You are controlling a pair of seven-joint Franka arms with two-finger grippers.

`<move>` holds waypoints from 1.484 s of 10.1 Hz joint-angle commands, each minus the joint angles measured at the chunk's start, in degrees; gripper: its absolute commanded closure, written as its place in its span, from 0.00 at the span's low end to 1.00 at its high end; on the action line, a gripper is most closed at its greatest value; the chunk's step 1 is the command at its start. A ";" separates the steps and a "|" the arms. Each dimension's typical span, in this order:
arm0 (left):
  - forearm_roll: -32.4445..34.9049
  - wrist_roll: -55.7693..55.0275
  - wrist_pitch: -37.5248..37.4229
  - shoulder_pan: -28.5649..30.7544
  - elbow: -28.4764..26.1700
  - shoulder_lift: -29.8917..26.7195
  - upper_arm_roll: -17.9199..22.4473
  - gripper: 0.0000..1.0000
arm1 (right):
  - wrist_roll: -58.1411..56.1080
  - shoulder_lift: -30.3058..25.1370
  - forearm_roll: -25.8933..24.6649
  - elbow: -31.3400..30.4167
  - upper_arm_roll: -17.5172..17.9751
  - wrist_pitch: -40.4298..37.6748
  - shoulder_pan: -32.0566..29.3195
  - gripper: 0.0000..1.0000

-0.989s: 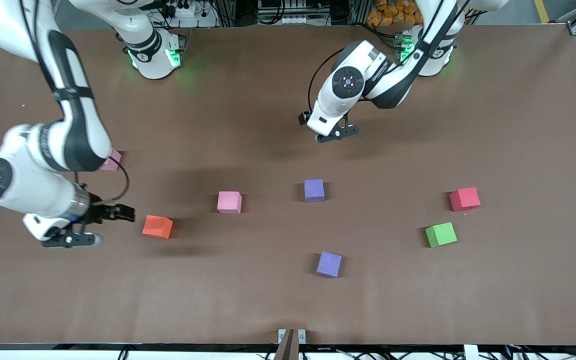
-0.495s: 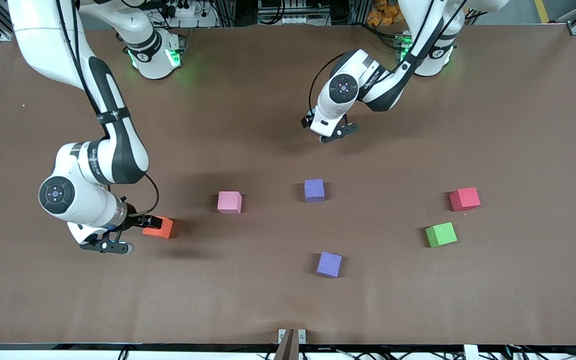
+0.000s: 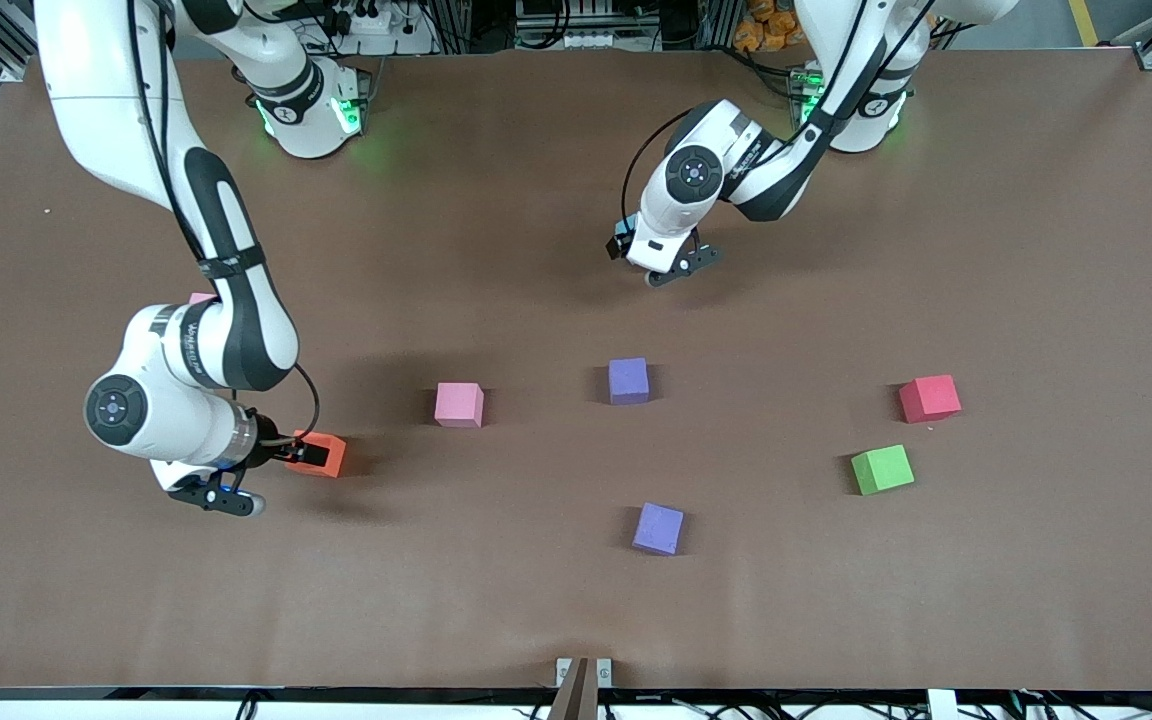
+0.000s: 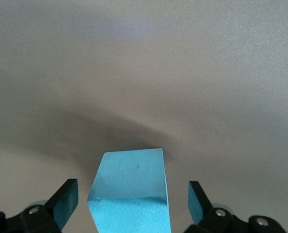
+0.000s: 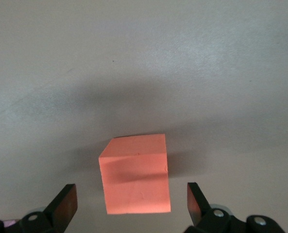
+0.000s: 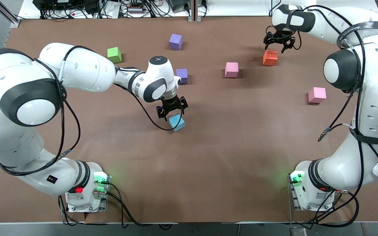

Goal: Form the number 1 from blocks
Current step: 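Grasp the orange cube with the right gripper while the left gripper grasps the cyan cube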

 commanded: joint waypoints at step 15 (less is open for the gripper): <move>9.08 5.83 3.07 -11.90 5.27 5.38 -0.18 1.00 | 0.06 2.91 1.47 -1.93 -1.40 5.59 1.77 0.35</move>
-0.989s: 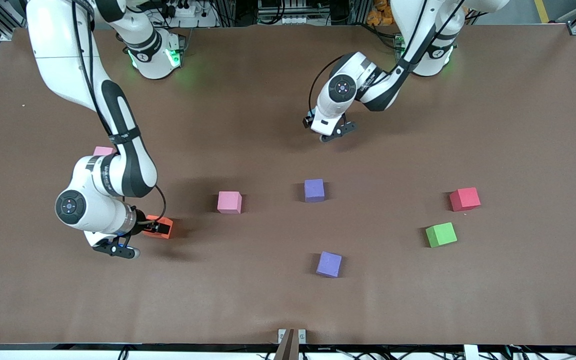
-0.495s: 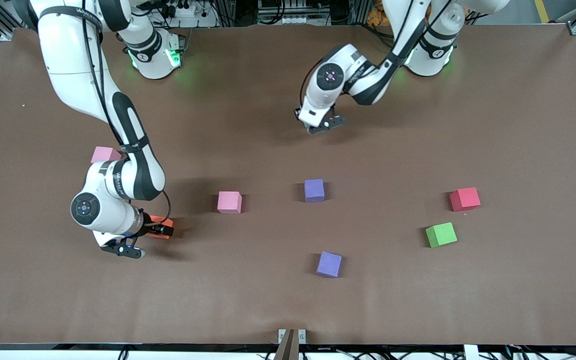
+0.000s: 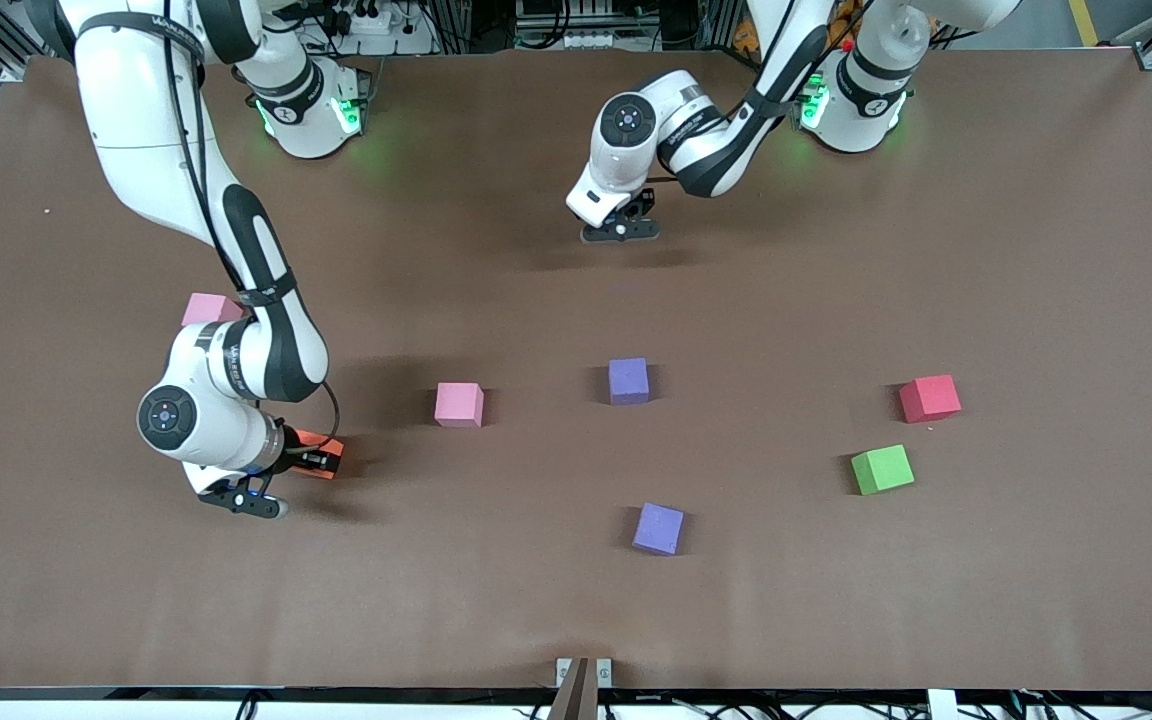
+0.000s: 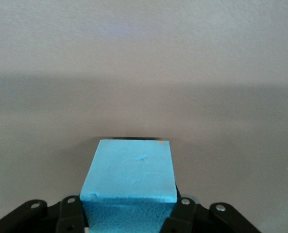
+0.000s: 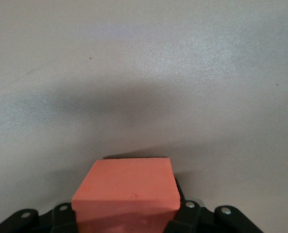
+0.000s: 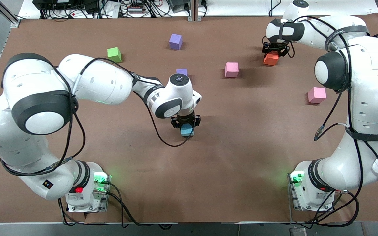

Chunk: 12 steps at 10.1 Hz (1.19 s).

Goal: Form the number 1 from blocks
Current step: 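Place the cyan cube mid-table with the left gripper while the right gripper carries orange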

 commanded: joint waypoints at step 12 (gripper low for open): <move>7.12 -9.34 -22.50 3.37 15.84 -4.33 7.56 0.00 | 11.70 -31.85 0.32 -21.56 -1.29 -6.81 13.30 0.35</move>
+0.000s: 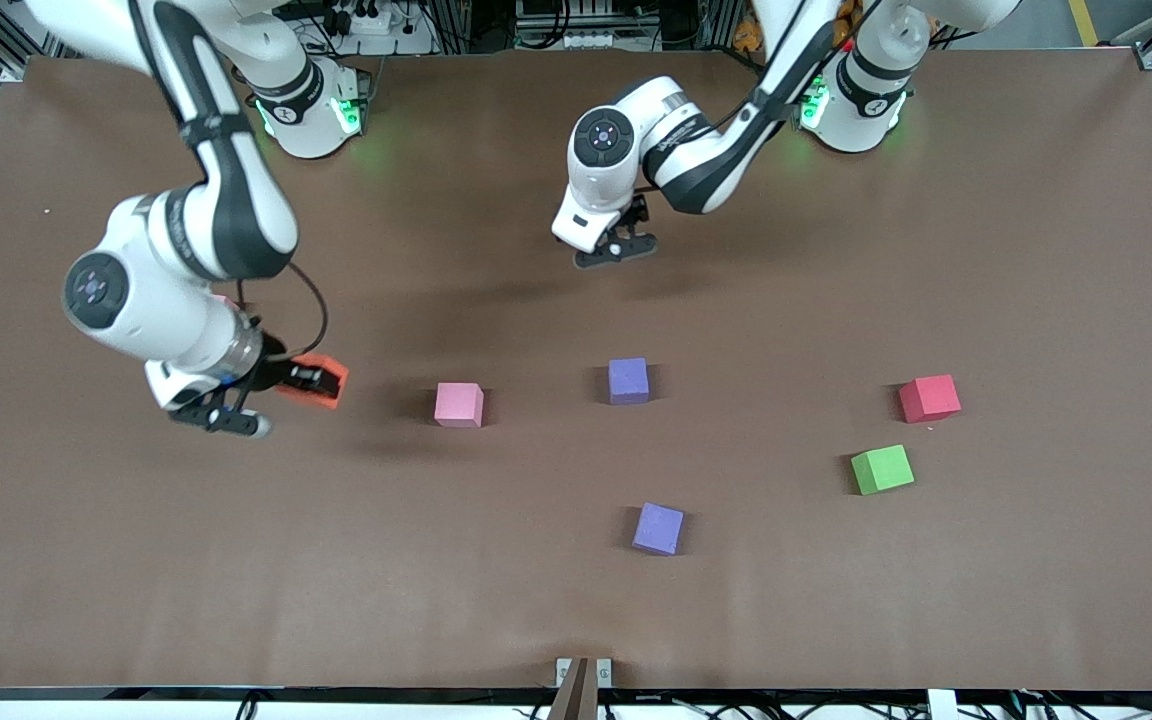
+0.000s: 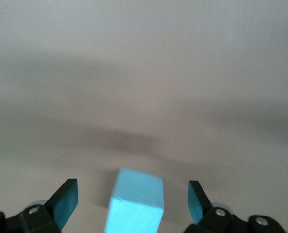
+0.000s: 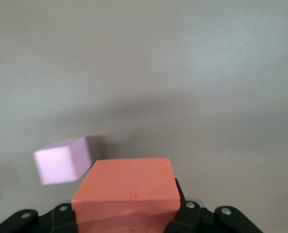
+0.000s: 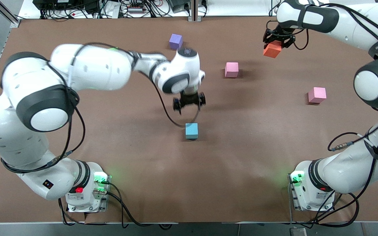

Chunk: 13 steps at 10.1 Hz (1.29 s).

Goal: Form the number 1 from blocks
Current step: 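Place the cyan cube mid-table with the left gripper while the right gripper carries orange, then grasp the central purple cube with the left gripper while the right gripper lowers orange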

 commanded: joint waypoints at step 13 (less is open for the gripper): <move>-5.31 31.42 -1.41 7.52 20.44 12.77 12.94 0.00 | 30.32 18.40 1.10 3.63 -0.47 19.23 42.85 0.34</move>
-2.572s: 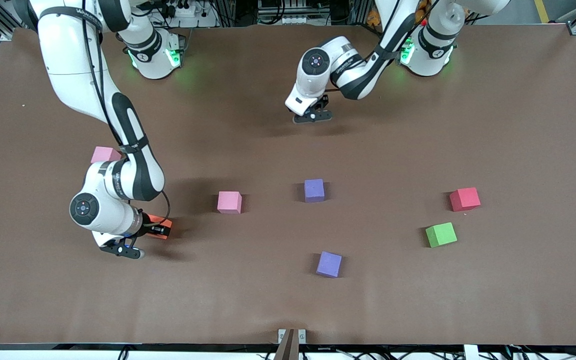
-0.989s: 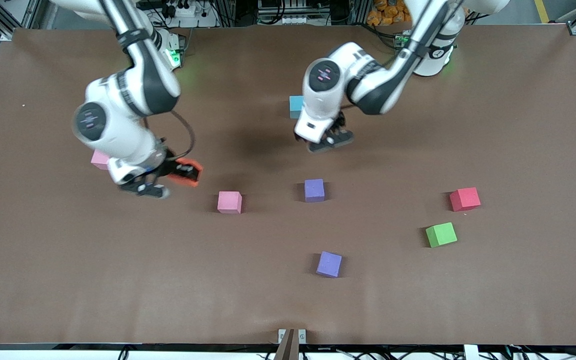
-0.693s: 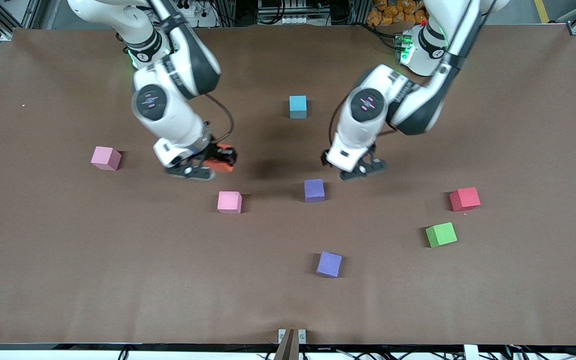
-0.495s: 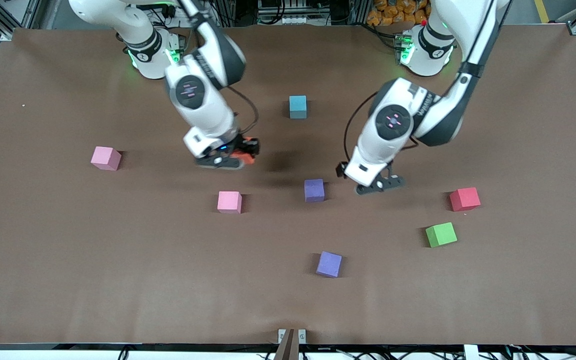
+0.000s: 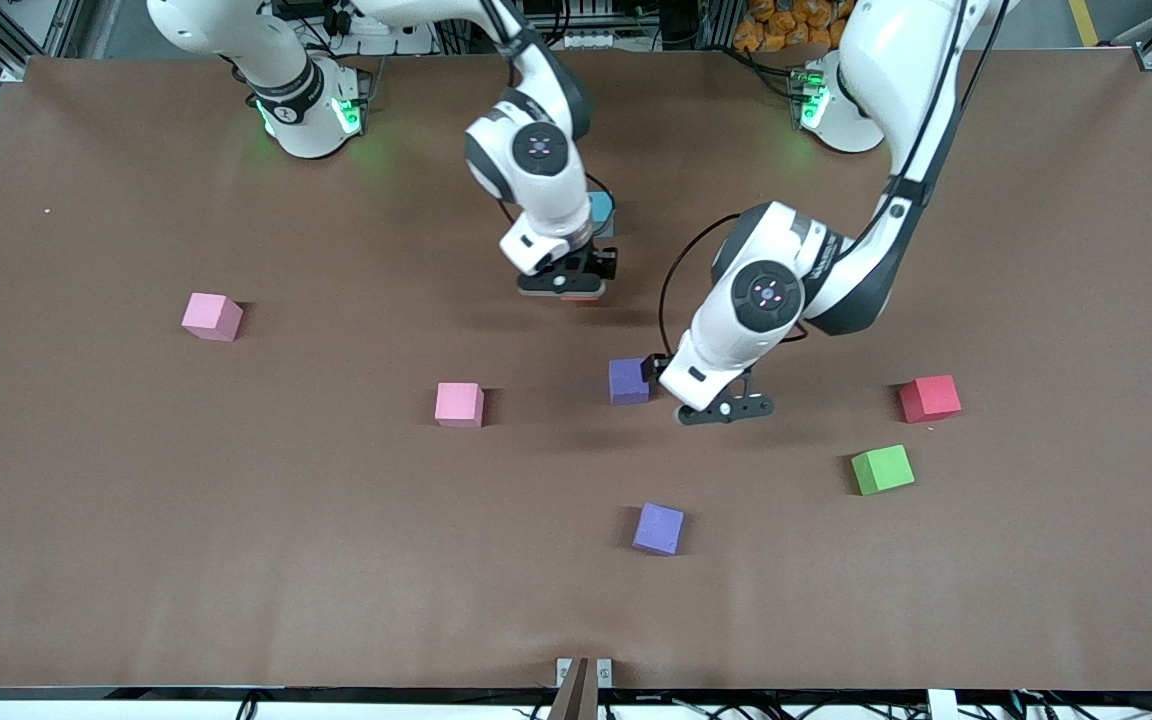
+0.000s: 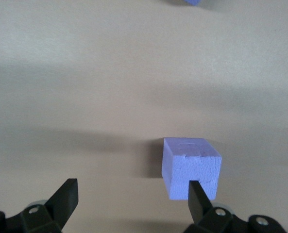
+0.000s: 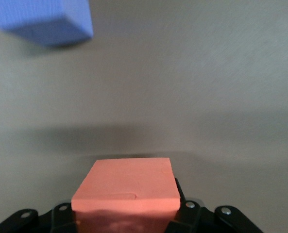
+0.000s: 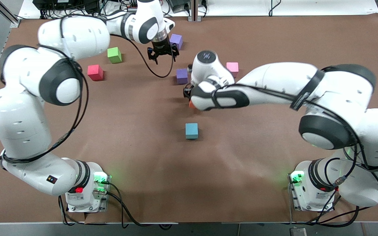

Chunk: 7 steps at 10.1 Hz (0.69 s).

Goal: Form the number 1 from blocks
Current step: 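Grasp the central purple cube with the left gripper while the right gripper lowers orange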

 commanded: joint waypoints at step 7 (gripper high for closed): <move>-2.45 -6.90 2.92 -5.85 2.38 5.50 0.82 0.00 | 4.10 1.00 0.70 -1.32 0.64 -0.43 6.08 0.34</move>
